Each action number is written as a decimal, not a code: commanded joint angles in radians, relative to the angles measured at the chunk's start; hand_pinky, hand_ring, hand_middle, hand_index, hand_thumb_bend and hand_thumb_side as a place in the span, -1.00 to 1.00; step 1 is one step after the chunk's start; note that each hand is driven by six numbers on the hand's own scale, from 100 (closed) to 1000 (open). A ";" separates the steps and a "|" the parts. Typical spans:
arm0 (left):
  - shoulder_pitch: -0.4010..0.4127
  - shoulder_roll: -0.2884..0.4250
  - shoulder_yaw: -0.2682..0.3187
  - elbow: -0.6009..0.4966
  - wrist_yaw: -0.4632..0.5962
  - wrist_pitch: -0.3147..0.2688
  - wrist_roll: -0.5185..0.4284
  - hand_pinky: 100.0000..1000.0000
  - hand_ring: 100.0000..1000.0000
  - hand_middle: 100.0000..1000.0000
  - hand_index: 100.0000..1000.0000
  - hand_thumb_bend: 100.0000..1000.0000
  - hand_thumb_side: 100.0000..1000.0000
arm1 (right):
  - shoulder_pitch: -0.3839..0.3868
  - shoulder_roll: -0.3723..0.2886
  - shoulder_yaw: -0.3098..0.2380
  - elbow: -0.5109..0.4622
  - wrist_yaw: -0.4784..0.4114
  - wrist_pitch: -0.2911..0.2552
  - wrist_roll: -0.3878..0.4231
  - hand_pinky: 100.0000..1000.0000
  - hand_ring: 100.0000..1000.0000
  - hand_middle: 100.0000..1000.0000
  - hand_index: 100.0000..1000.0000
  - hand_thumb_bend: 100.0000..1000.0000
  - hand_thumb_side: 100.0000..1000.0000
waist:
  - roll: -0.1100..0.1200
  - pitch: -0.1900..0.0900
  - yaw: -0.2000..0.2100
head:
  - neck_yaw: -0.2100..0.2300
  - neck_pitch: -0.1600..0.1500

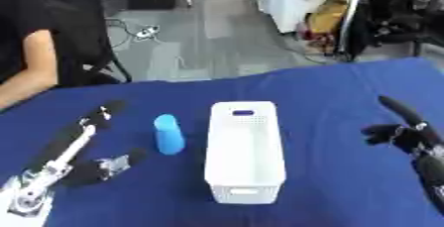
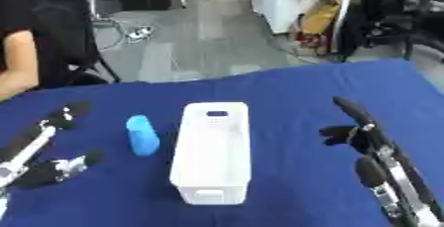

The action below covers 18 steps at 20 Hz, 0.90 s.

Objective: Pick up objects on the table and place them in the box.

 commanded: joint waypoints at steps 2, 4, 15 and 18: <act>0.006 -0.040 0.105 -0.191 0.166 0.031 0.130 0.52 0.86 1.00 0.92 1.00 0.31 | -0.003 -0.014 -0.010 -0.017 0.005 0.000 -0.005 0.27 0.41 0.96 1.00 -0.04 0.98 | -0.002 -0.013 0.008 | -0.018 0.002; 0.006 -0.030 0.141 -0.219 0.239 0.004 0.223 0.50 0.84 1.00 0.90 1.00 0.28 | -0.001 -0.014 -0.012 -0.017 0.005 0.001 -0.008 0.27 0.41 0.96 1.00 -0.04 0.98 | -0.002 -0.017 0.011 | -0.023 0.002; 0.026 -0.017 0.157 -0.227 0.297 -0.044 0.335 0.51 0.85 1.00 0.90 1.00 0.31 | -0.002 -0.017 -0.012 -0.019 -0.002 0.002 -0.012 0.27 0.41 0.96 1.00 -0.07 0.99 | -0.004 -0.027 0.011 | -0.019 0.002; 0.018 0.005 0.158 -0.227 0.244 -0.027 0.324 0.52 0.85 1.00 0.90 1.00 0.31 | -0.002 -0.018 -0.012 -0.019 -0.001 0.002 -0.011 0.27 0.41 0.96 1.00 -0.04 0.99 | -0.002 -0.025 0.009 | -0.018 0.000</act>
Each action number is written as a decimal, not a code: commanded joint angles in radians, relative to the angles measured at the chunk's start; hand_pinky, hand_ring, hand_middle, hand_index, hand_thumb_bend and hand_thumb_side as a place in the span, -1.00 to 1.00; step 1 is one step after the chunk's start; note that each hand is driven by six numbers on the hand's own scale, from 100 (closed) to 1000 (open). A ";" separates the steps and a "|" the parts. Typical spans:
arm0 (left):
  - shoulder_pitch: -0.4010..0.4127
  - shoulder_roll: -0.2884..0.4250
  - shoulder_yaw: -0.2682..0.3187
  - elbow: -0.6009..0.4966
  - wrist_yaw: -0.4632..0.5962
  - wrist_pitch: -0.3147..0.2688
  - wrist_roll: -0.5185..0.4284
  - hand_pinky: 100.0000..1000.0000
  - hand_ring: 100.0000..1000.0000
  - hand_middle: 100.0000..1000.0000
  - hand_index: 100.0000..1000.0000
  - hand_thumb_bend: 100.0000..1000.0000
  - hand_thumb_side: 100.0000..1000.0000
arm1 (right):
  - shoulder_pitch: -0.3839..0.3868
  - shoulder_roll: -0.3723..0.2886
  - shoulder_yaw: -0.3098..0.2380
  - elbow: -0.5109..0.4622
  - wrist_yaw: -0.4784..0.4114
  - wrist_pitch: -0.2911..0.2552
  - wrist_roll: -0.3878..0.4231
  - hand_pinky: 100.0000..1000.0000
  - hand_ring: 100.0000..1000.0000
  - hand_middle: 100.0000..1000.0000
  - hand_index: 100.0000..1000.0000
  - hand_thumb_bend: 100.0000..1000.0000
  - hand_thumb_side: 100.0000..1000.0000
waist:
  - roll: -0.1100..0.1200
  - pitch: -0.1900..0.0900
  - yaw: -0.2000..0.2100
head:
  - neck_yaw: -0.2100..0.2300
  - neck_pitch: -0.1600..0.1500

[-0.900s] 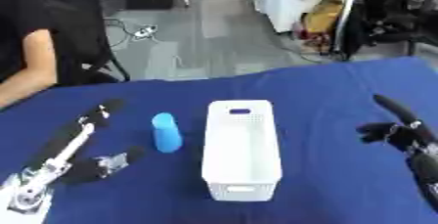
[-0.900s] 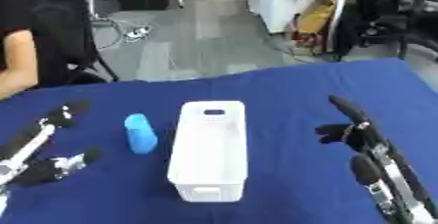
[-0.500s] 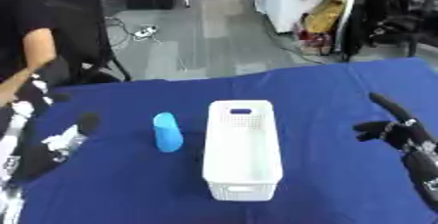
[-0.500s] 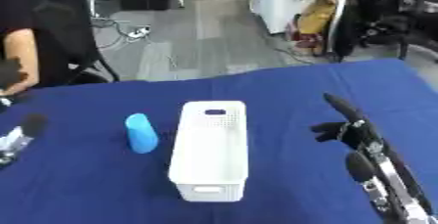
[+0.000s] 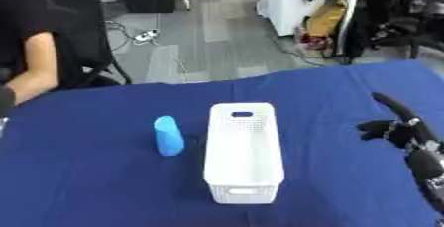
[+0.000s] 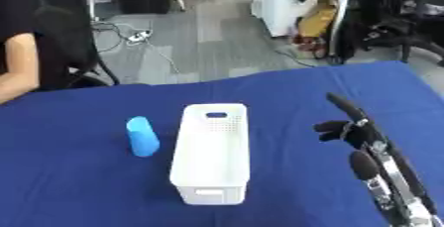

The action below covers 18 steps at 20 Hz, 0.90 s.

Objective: Pick up objects on the table and place them in the box.

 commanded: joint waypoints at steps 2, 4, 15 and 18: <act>-0.022 0.068 -0.005 -0.020 -0.069 0.026 -0.015 0.54 0.85 1.00 0.91 1.00 0.34 | -0.006 -0.018 -0.006 -0.018 0.000 -0.001 -0.003 0.27 0.41 0.96 1.00 -0.04 0.99 | 0.000 -0.007 -0.004 | 0.002 -0.005; -0.043 0.111 -0.032 -0.015 -0.111 0.051 -0.049 0.54 0.85 1.00 0.92 1.00 0.38 | -0.006 -0.019 -0.003 -0.018 0.000 -0.002 0.000 0.27 0.41 0.96 1.00 -0.04 0.99 | 0.001 -0.007 -0.007 | 0.006 -0.002; -0.245 0.168 -0.189 0.287 -0.263 0.058 -0.284 0.55 0.84 1.00 0.93 1.00 0.52 | -0.007 -0.015 0.006 -0.014 -0.005 -0.004 0.011 0.27 0.41 0.96 1.00 -0.04 0.98 | -0.001 -0.008 -0.024 | 0.099 0.133; -0.290 0.166 -0.213 0.352 -0.293 0.042 -0.306 0.57 0.85 1.00 0.93 1.00 0.54 | -0.007 -0.014 0.009 -0.014 -0.004 -0.005 0.015 0.27 0.41 0.96 1.00 -0.04 0.96 | -0.002 -0.003 -0.029 | 0.119 0.177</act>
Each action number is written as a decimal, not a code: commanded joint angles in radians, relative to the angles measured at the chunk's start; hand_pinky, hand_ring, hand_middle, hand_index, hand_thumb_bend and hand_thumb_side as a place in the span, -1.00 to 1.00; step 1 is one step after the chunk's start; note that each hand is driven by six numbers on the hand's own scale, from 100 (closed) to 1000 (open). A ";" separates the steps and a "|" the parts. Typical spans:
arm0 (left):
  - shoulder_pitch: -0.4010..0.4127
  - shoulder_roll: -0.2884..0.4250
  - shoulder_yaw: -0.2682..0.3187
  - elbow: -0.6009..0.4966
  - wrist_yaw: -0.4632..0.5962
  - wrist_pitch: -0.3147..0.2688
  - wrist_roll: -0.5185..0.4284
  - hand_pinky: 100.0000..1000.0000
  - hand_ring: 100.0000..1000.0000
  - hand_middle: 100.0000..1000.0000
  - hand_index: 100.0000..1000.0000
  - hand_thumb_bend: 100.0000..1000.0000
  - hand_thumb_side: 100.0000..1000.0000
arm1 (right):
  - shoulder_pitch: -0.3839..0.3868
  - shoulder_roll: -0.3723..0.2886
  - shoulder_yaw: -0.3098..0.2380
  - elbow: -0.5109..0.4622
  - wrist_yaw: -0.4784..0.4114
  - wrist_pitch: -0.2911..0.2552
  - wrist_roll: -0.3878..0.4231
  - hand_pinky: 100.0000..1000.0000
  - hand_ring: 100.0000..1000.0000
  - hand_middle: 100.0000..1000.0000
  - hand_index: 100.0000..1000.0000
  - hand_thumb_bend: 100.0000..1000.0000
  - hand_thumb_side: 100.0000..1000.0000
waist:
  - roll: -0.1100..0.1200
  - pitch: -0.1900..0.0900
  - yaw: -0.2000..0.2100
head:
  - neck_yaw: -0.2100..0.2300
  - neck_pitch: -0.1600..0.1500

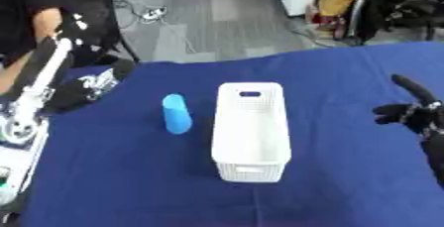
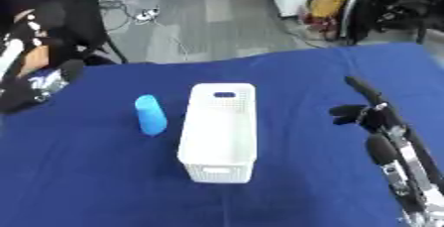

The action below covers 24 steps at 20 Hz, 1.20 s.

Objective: Pick up objects on the table and place them in the box.

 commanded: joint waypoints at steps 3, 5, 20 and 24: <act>-0.090 0.023 -0.035 0.108 -0.066 -0.028 -0.034 0.58 0.85 0.99 0.94 1.00 0.55 | -0.008 -0.011 0.005 -0.014 0.000 -0.005 0.012 0.27 0.41 0.97 1.00 -0.04 0.95 | -0.001 0.002 -0.006 | 0.033 0.043; -0.124 0.031 -0.051 0.160 -0.088 -0.042 -0.043 0.57 0.85 0.99 0.94 1.00 0.56 | -0.008 -0.010 0.007 -0.013 0.002 -0.005 0.014 0.27 0.41 0.97 1.00 -0.07 0.91 | 0.000 0.006 -0.009 | 0.037 0.044; -0.346 -0.007 -0.118 0.593 -0.280 -0.130 -0.114 0.60 0.81 0.92 0.95 1.00 0.70 | -0.010 -0.006 0.013 -0.010 0.005 -0.009 0.023 0.27 0.41 0.97 1.00 -0.03 0.94 | 0.000 0.014 -0.021 | 0.048 0.045; -0.383 -0.025 -0.111 0.690 -0.337 -0.140 -0.109 0.60 0.80 0.91 0.95 1.00 0.71 | -0.009 -0.006 0.013 -0.010 0.004 -0.009 0.025 0.27 0.41 0.97 1.00 -0.03 0.93 | -0.001 0.013 -0.020 | 0.049 0.045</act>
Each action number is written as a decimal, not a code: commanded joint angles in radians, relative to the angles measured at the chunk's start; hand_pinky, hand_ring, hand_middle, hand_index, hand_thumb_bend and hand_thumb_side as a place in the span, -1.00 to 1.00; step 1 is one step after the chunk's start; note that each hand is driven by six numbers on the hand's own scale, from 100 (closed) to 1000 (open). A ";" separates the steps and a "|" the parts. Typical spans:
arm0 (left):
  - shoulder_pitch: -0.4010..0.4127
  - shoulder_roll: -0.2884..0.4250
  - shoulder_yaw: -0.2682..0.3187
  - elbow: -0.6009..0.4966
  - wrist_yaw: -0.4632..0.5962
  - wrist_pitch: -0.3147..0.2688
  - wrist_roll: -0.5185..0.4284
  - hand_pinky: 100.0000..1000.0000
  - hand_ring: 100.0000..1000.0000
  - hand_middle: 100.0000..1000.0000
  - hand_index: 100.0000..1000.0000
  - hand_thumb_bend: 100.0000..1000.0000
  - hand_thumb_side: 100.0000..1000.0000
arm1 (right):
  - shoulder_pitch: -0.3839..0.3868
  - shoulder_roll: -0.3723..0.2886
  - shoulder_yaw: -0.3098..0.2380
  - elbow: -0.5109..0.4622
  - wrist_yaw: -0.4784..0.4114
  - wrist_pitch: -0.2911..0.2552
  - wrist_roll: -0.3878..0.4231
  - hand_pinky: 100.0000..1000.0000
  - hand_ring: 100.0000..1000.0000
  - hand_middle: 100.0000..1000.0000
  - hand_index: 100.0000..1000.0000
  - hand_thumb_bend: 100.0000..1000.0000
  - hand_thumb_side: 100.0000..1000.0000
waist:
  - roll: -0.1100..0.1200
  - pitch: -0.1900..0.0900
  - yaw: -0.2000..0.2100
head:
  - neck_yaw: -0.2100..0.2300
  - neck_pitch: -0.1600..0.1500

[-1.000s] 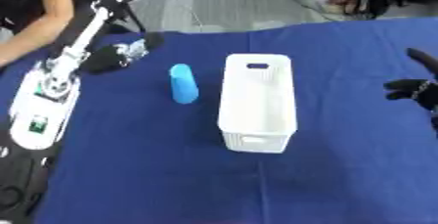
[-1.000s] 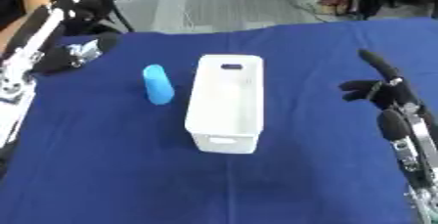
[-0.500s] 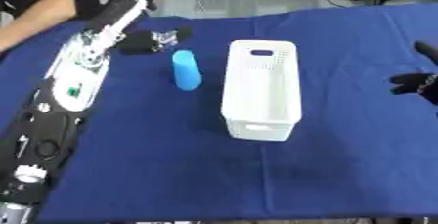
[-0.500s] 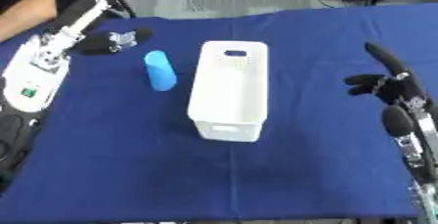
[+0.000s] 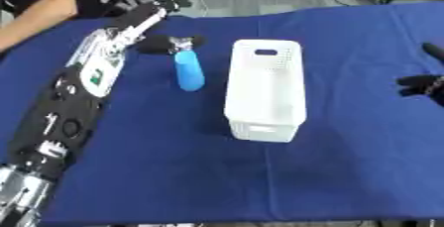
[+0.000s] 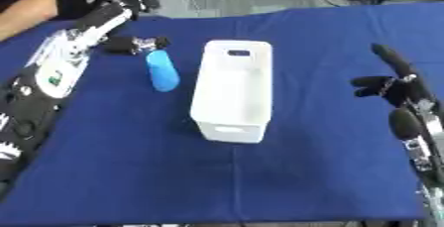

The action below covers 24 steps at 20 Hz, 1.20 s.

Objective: Pick up objects on the table and place them in the box.

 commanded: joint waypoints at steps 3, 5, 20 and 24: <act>-0.055 -0.002 0.013 0.085 -0.081 -0.005 0.012 0.64 0.81 0.91 0.96 1.00 0.72 | -0.007 -0.007 0.001 -0.011 0.000 -0.002 0.005 0.27 0.41 0.97 1.00 -0.03 0.93 | -0.005 -0.014 0.001 | 0.008 -0.001; -0.063 -0.007 0.014 0.103 -0.117 0.003 0.022 0.66 0.82 0.91 0.96 1.00 0.72 | -0.007 -0.007 0.001 -0.011 0.000 -0.002 0.005 0.27 0.41 0.97 1.00 -0.03 0.93 | -0.006 -0.014 0.002 | 0.009 -0.001; -0.074 -0.027 0.011 0.103 -0.327 0.034 0.089 0.73 0.83 0.88 0.97 1.00 0.75 | -0.006 -0.007 0.002 -0.012 -0.002 -0.002 0.007 0.27 0.41 0.97 1.00 -0.03 0.93 | -0.007 -0.015 0.003 | 0.014 -0.001; -0.078 -0.036 0.002 0.110 -0.355 0.040 0.091 0.74 0.83 0.87 0.97 1.00 0.75 | -0.007 -0.006 0.002 -0.012 -0.002 -0.002 0.007 0.27 0.41 0.97 1.00 -0.03 0.93 | -0.007 -0.016 0.001 | 0.016 -0.001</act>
